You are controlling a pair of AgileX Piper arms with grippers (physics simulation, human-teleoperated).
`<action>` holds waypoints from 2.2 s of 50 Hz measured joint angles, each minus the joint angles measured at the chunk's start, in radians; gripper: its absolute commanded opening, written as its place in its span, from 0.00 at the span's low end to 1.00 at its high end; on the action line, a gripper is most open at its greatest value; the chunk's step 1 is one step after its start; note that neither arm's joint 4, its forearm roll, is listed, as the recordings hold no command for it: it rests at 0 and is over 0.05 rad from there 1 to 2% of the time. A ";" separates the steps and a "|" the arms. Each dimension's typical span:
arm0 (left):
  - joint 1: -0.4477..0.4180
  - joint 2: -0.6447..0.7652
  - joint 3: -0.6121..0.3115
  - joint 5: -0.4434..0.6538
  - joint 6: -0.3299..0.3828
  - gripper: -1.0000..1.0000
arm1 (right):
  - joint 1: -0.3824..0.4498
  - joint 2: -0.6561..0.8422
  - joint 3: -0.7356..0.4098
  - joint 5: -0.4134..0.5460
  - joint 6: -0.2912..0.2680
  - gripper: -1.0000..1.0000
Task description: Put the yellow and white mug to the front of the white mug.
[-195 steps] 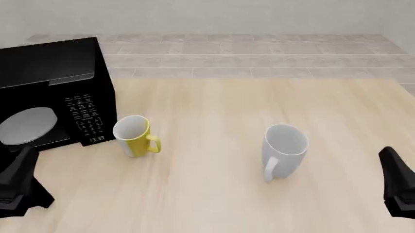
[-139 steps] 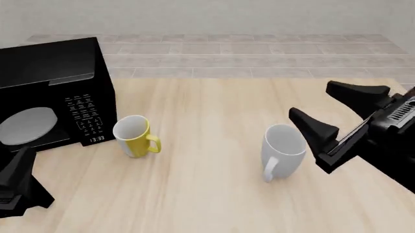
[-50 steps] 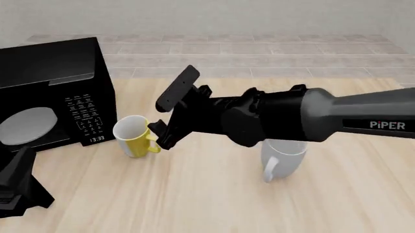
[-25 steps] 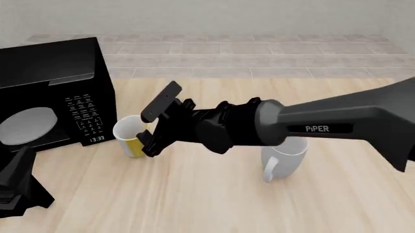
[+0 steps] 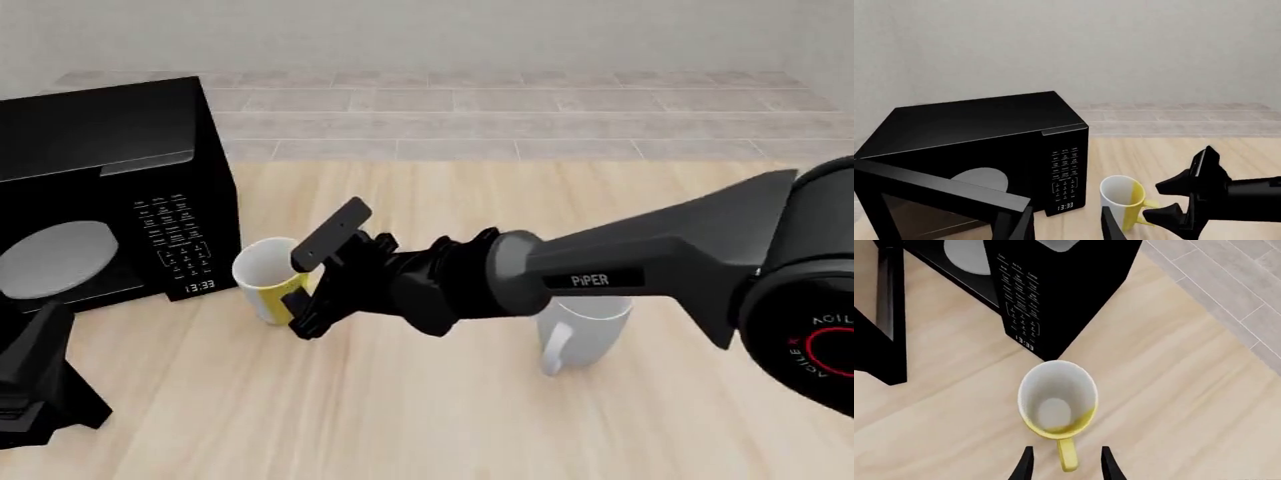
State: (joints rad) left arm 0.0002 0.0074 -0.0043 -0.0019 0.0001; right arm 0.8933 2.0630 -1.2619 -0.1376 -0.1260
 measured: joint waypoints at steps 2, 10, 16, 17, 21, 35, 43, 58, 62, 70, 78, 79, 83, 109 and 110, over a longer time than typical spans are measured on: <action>0.000 0.000 0.000 0.000 0.000 1.00 | 0.001 0.008 -0.001 -0.003 0.005 1.00; 0.000 0.000 0.000 0.000 0.000 1.00 | 0.001 0.039 -0.005 -0.015 0.024 1.00; 0.000 0.000 0.000 0.000 0.000 1.00 | 0.001 0.057 -0.006 -0.023 0.036 1.00; 0.000 0.000 0.000 0.000 0.000 1.00 | 0.002 0.059 -0.006 -0.024 0.037 1.00; 0.000 0.000 0.000 0.000 0.000 1.00 | 0.001 0.069 -0.006 -0.030 0.045 1.00; 0.000 0.000 0.000 0.000 0.000 1.00 | -0.008 0.097 -0.005 -0.049 0.059 0.00; 0.000 0.000 0.000 0.000 0.000 1.00 | -0.008 0.094 -0.004 -0.045 0.053 0.00; 0.000 0.000 0.000 0.000 0.000 1.00 | -0.023 0.002 0.005 0.002 -0.019 0.00; 0.000 0.000 0.000 0.000 0.000 1.00 | -0.034 -0.027 0.006 0.015 -0.034 0.00; 0.000 0.000 0.000 0.000 0.000 1.00 | -0.070 -0.084 0.012 0.044 -0.056 0.00; 0.000 0.000 0.000 0.000 0.000 1.00 | -0.117 -0.138 0.022 0.069 -0.070 0.00; 0.000 0.000 0.000 0.000 0.000 1.00 | -0.123 -0.144 0.024 0.071 -0.071 0.00; 0.000 0.000 0.000 0.000 0.000 1.00 | -0.147 -0.170 0.034 0.079 -0.077 0.00; 0.000 0.000 0.000 0.000 0.000 1.00 | -0.291 -0.302 0.157 0.052 -0.096 0.00; 0.000 0.000 0.000 0.000 0.000 1.00 | -0.297 -0.306 0.163 0.049 -0.097 0.00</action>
State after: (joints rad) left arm 0.0002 0.0074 -0.0043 -0.0019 0.0001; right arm 0.5966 1.7574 -1.0988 -0.0886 -0.2227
